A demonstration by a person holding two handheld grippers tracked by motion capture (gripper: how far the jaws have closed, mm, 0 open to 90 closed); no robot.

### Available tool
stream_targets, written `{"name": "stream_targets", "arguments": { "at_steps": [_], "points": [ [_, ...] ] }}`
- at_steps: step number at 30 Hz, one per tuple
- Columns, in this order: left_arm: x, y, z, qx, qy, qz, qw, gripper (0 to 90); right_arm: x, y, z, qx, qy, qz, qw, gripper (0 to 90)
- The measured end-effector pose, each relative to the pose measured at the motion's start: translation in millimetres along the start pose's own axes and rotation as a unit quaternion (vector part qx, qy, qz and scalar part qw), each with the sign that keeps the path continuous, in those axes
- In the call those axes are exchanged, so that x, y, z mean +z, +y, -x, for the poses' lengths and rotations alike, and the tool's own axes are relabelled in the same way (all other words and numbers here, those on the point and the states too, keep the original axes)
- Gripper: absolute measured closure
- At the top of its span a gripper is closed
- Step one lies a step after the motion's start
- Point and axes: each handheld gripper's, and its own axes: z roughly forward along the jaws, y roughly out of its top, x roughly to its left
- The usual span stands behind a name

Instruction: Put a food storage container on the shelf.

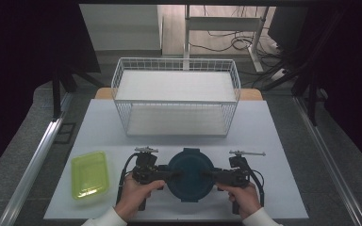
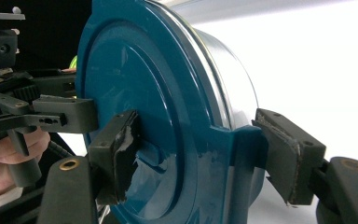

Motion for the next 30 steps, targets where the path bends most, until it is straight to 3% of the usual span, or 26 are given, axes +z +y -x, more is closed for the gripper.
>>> {"name": "stream_targets", "arguments": {
  "at_steps": [11, 30],
  "points": [
    [-7.9, 21.3, 6.1, 0.010, 0.005, 0.014, 0.9998, 34.3, -5.4, 19.2, -4.2, -0.014, 0.004, 0.012, 0.9998, 31.6],
    [-38.1, 74.8, 16.2, 0.034, 0.005, 0.051, 0.9981, 35.2, -21.3, 78.9, -33.4, -0.057, 0.003, 0.034, 0.9978, 31.6]
  ]
}}
